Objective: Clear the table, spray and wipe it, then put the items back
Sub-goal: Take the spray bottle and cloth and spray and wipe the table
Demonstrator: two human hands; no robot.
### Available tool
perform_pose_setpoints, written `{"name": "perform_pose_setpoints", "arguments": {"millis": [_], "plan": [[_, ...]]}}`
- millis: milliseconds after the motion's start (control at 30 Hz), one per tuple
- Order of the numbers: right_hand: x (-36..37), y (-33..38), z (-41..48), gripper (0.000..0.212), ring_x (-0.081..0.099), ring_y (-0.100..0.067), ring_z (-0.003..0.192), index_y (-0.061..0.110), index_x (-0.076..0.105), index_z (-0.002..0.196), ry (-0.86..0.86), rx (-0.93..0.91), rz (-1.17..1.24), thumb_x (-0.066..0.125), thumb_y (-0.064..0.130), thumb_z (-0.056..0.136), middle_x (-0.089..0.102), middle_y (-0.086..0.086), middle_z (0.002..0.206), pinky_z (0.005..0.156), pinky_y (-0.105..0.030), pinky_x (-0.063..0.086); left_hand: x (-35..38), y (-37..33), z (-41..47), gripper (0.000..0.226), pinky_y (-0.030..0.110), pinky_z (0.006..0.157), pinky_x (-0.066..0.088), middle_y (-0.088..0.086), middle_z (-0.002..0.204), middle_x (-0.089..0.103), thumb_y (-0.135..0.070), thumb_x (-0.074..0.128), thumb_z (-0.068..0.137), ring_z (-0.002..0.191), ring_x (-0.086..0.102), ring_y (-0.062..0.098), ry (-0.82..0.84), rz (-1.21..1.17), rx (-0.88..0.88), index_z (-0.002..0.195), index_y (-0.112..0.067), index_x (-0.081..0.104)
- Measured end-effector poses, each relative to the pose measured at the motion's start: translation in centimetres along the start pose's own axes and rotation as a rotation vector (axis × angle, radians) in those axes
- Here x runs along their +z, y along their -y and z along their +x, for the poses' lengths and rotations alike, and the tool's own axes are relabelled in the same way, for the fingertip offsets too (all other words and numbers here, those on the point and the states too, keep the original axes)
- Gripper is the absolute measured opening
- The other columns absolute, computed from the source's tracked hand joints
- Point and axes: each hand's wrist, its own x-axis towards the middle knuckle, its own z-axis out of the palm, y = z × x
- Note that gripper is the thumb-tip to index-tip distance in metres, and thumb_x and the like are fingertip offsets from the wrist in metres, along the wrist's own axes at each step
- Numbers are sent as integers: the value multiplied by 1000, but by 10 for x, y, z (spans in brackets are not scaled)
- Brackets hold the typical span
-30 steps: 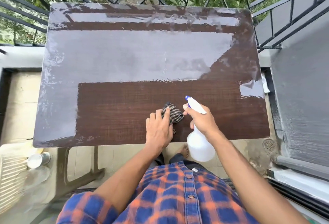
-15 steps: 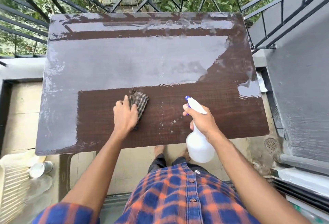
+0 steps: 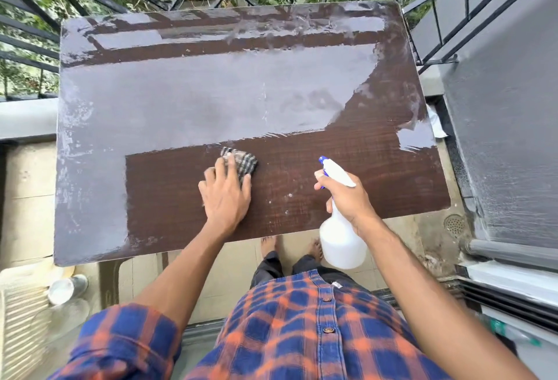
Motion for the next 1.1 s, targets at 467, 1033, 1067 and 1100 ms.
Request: {"name": "perform_pose_setpoints", "arguments": {"millis": [467,1033,1067,1100], "plan": [[-47,-25,9,18,47,-18,40,18,74,101,-44,49,38,69,34,94,76,-4,96,50,-24,42,69,-82,-125,49,41,68,51,11,126,57,-22,44,90,88,53,31,121,-133,822,137,-9,53],[-116,-33,10,13,46,-18,43,24,74,103,-77,35,148,67,32,95,73,0,92,47,-19,40,44,-97,18,44,48,86,46,13,123,57,-29,53,93,95,53,39,-77,-160,428,134,-14,55],[-120,-35,9,12,46,-18,43,25,74,101,-88,43,153,67,32,95,74,-1,92,48,-21,41,50,-113,5,44,49,83,47,12,124,56,-31,52,93,94,53,38,-58,-156,505,134,-14,55],[-123,-38,9,10,47,-17,43,27,73,101,-97,51,158,67,33,95,74,-1,93,50,-22,42,56,-128,-10,44,49,80,49,12,124,56,-31,51,93,93,52,37,-32,-157,589,134,-14,54]]}}
